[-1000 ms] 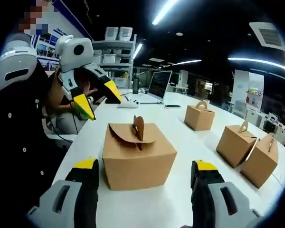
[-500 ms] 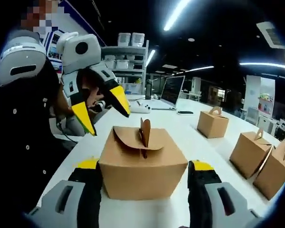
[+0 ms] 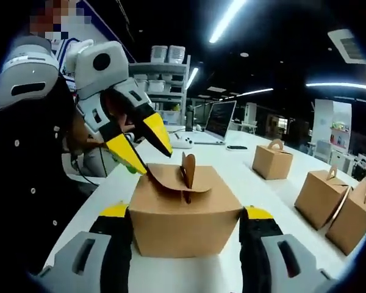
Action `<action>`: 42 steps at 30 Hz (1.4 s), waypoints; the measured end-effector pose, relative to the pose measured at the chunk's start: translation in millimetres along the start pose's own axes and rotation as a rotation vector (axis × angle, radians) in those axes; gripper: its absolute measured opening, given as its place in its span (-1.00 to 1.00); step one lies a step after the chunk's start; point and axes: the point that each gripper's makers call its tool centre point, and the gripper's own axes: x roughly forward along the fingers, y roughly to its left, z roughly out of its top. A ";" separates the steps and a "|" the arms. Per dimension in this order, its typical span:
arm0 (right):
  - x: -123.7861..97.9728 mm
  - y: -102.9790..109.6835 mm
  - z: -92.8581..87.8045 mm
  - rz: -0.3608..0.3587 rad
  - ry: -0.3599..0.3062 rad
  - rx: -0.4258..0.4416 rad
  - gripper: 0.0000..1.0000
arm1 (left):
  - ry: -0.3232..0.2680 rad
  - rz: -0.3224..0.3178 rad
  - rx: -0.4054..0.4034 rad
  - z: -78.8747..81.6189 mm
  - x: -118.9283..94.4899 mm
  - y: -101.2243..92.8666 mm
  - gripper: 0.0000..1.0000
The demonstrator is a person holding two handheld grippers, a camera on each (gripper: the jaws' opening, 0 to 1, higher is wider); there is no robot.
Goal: Pick up one paper box from the group, open the paper box, and remove the item inside
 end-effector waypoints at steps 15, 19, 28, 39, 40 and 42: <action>-0.5 -1.2 1.2 -0.014 -0.005 0.010 0.41 | 0.034 0.107 0.183 -0.5 6.6 1.5 -0.88; -1.2 -1.5 1.0 -0.017 -0.008 0.010 0.41 | 0.010 0.121 0.155 2.6 6.0 4.0 -0.89; -1.1 -2.4 1.9 -0.032 -0.025 0.022 0.41 | -0.112 0.238 0.046 4.8 -4.7 19.0 -0.92; -1.2 -2.7 1.6 -0.037 -0.021 0.023 0.41 | -0.289 0.307 -0.240 -5.2 -23.7 39.0 -0.92; -0.8 -2.5 1.6 -0.038 -0.021 0.023 0.41 | -0.305 0.316 -0.279 -8.2 -26.5 42.3 -0.92; -0.5 -2.1 1.6 -0.039 -0.021 0.020 0.40 | -0.314 0.317 -0.301 -12.5 -29.2 45.0 -0.92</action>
